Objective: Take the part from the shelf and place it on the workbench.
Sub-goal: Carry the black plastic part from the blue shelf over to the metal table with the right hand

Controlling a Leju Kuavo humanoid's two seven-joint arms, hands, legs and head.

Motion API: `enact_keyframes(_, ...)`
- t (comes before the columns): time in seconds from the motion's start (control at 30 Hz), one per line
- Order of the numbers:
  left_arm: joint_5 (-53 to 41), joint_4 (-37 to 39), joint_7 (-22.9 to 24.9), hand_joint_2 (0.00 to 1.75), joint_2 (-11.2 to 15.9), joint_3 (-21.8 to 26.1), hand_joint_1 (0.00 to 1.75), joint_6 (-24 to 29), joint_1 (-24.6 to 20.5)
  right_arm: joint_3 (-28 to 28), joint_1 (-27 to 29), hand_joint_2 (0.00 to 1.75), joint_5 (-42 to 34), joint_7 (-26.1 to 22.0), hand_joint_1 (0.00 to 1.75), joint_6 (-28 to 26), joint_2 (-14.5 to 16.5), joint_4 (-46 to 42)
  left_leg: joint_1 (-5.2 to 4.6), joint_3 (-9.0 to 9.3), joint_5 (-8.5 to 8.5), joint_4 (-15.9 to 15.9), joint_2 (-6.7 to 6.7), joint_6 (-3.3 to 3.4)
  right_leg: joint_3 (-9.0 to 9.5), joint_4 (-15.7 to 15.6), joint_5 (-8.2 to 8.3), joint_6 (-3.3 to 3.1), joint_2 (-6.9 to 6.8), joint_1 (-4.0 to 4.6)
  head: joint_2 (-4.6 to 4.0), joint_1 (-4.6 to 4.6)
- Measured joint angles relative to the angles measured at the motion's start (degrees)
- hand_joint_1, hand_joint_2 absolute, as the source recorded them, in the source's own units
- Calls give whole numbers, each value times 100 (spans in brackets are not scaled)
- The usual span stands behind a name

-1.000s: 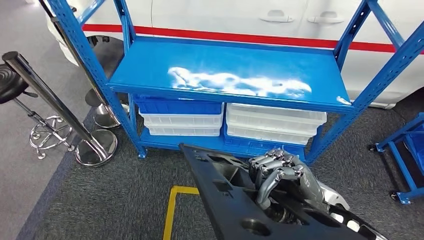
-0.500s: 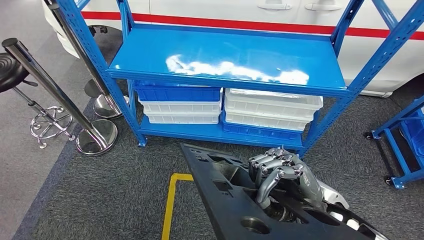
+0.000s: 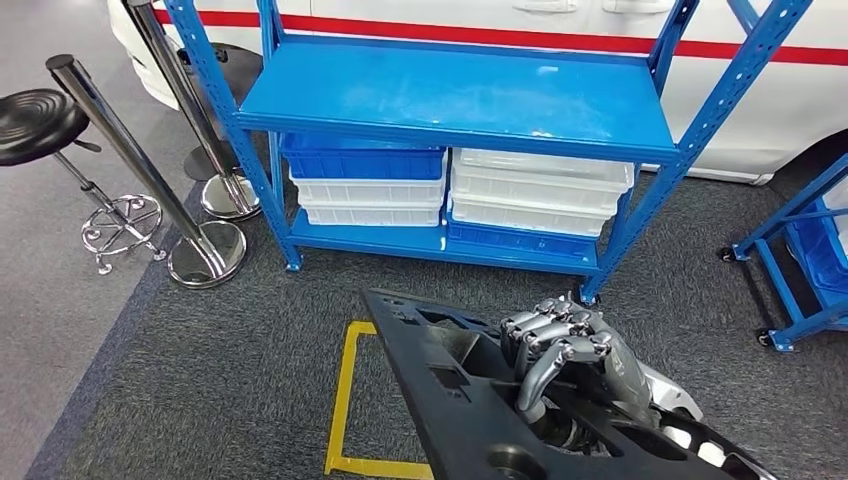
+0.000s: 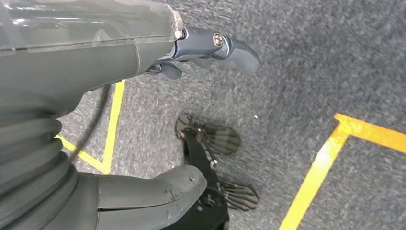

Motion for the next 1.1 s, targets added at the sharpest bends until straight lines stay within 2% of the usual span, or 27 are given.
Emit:
enact_keyframes(0.03,0,0,0,175,0,0,0,0,5,0,3,175,-1,0,171,0,0,1,4,-61,71,-10,19,56,-42,39,-79,23,10,-5,0,1)
enact_keyframes(0.07,0,0,-1,175,-1,0,0,0,9,-1,7,175,0,0,171,0,0,1,8,-135,154,-22,39,112,-110,186,-287,35,21,-8,0,3)
enact_keyframes(0.13,0,0,-1,175,-1,0,0,0,6,-2,12,175,-1,1,171,0,-1,1,-13,-308,303,-14,63,191,-282,806,-926,36,35,-15,0,4)
enact_keyframes(0.17,0,0,-1,175,-1,0,0,0,6,-3,14,175,0,1,171,0,-1,1,-32,-403,373,0,67,207,-347,1185,-1161,37,38,-16,0,3)
enact_keyframes(0.2,-1,0,-5,175,-1,0,0,1,6,-4,17,175,4,1,171,-2,-1,1,-53,-505,432,18,70,214,-367,1487,-1234,38,41,-14,0,3)
enact_keyframes(0.23,-4,0,-13,175,-1,0,0,2,6,-5,20,175,13,-4,171,-5,-1,1,-73,-610,485,45,71,216,-320,1645,-1146,30,42,-12,0,3)
enact_keyframes(0.27,-6,0,-25,175,-1,0,0,7,7,-7,26,175,33,-16,171,-13,-1,1,-91,-718,531,80,73,214,-194,1633,-954,10,42,-4,0,3)
enact_keyframes(0.3,-9,0,-38,175,-1,0,0,14,8,-11,35,175,66,-36,171,-26,-1,-2,-106,-819,574,119,72,208,26,1438,-765,-28,42,13,0,2)
enact_keyframes(0.33,-10,0,-51,175,-1,0,0,25,10,-18,44,175,111,-61,171,-44,-1,-10,-119,-899,614,158,71,199,322,1090,-697,-80,40,41,0,1)
enact_keyframes(0.4,-5,0,-74,175,-1,1,0,49,16,-33,58,175,243,-99,171,-108,0,-58,-135,-985,687,214,69,159,897,280,-870,-160,27,89,0,0)
enact_keyframes(0.43,1,-1,-82,175,4,2,0,58,19,-38,64,175,323,-106,171,-160,1,-92,-131,-999,725,222,70,128,1054,21,-986,-184,21,109,0,0)
enact_keyframes(0.47,8,-1,-86,175,14,4,0,64,23,-40,76,175,416,-108,171,-227,1,-126,-124,-1004,765,223,75,92,1107,-114,-1017,-203,21,110,0,1)
enact_keyframes(0.53,38,-2,-96,175,50,19,0,66,35,-39,121,175,614,-107,171,-386,1,-190,-102,-1040,744,264,73,16,1068,-158,-929,-265,31,91,0,1)
enact_keyframes(0.57,56,-2,-112,175,64,30,0,69,46,-36,152,175,692,-103,171,-463,-1,-226,-94,-1090,610,385,66,-20,1037,-178,-875,-302,39,74,0,1)
enact_keyframes(0.6,79,-3,-145,175,83,41,0,79,57,-33,191,175,738,-96,171,-527,-3,-263,-80,-1182,383,631,56,-57,996,-188,-823,-326,48,65,0,1)
enact_keyframes(0.67,110,-4,-218,175,115,56,0,116,71,-27,261,175,720,-78,171,-588,-16,-313,-46,-1414,-103,1360,49,-116,881,-174,-737,-342,90,65,0,-1)
enact_keyframes(0.7,122,-4,-243,175,132,63,0,146,72,-26,288,175,679,-70,171,-583,-28,-322,-27,-1492,-226,1674,49,-140,816,-158,-697,-333,124,62,0,-1)
enact_keyframes(0.73,127,-4,-252,175,141,70,0,179,71,-25,302,175,635,-64,171,-565,-40,-322,-11,-1482,-226,1804,47,-157,754,-133,-665,-318,164,54,0,-1)
enact_keyframes(0.77,133,-4,-257,175,147,79,0,218,69,-24,309,175,596,-59,171,-540,-51,-322,4,-1361,-129,1716,40,-169,695,-103,-640,-299,214,44,0,-1)
enact_keyframes(0.8,136,-4,-260,175,149,87,0,257,68,-24,314,175,564,-55,171,-516,-56,-322,22,-1126,24,1395,6,-174,647,-71,-624,-280,262,32,0,-1)
enact_keyframes(0.83,136,-4,-263,175,150,92,0,300,66,-24,317,175,537,-50,171,-501,-58,-322,41,-852,133,971,-97,-171,605,-40,-613,-260,308,20,0,-1)
enact_keyframes(0.87,133,-4,-267,175,150,96,0,347,65,-24,318,175,513,-48,171,-489,-60,-322,55,-606,204,591,-226,-159,563,-9,-601,-234,355,16,0,-1)
enact_keyframes(0.9,124,-4,-270,175,149,97,0,397,67,-24,323,175,491,-45,171,-479,-62,-322,64,-449,228,328,-336,-142,527,14,-585,-202,402,13,0,-1)
enact_keyframes(0.93,108,-4,-273,175,148,98,0,450,70,-24,331,175,475,-40,171,-468,-66,-322,63,-387,206,214,-402,-121,493,29,-565,-164,451,12,0,-1)
enact_keyframes(1.0,49,-4,-288,175,145,98,0,520,76,-24,351,175,462,-5,171,-444,-74,-325,62,-388,228,174,-317,-56,451,29,-520,-76,551,9,0,-1)
enact_keyframes(1.07,-21,-4,-313,175,143,96,0,537,62,-24,344,175,475,63,171,-434,-78,-329,71,-397,279,119,-170,43,354,176,-618,-22,426,16,0,1)
enact_keyframes(1.1,-43,-4,-322,175,142,95,0,536,55,-24,331,175,487,94,171,-434,-78,-330,74,-409,305,93,-97,87,240,408,-769,-10,310,22,0,3)
